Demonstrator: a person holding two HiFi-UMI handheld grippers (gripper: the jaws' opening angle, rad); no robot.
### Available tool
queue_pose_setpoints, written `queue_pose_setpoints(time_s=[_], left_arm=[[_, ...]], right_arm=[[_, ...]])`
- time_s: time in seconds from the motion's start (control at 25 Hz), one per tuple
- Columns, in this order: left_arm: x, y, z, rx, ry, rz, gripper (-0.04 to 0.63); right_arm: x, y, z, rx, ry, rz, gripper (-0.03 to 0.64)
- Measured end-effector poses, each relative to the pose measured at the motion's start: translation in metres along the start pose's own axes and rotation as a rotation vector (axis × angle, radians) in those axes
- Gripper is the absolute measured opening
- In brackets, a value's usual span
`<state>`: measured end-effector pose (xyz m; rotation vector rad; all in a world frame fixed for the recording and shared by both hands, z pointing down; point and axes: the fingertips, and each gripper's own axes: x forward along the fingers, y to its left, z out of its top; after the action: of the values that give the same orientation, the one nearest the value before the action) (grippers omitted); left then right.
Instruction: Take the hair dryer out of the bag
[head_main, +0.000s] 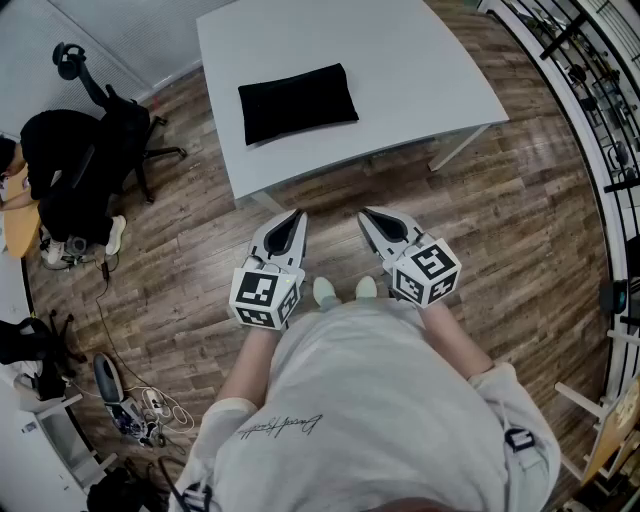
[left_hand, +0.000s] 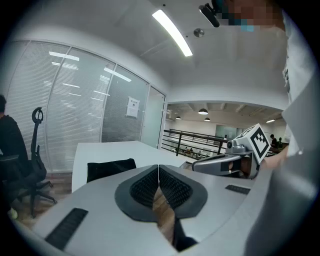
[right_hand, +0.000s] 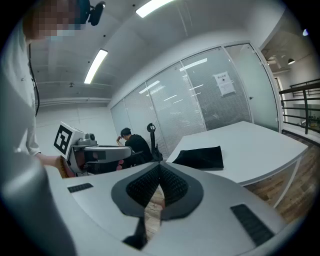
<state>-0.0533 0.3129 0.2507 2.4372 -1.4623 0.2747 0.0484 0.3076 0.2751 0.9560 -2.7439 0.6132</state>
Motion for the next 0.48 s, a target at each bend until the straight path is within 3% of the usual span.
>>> queue_pose_setpoints(time_s=[0.48], left_arm=[[0.0028, -0.0057, 0.0001, 0.022, 0.015, -0.016, 0.015]], right_arm=[[0.0009, 0.0026, 0.0008, -0.004, 0.013, 0.009, 0.022]])
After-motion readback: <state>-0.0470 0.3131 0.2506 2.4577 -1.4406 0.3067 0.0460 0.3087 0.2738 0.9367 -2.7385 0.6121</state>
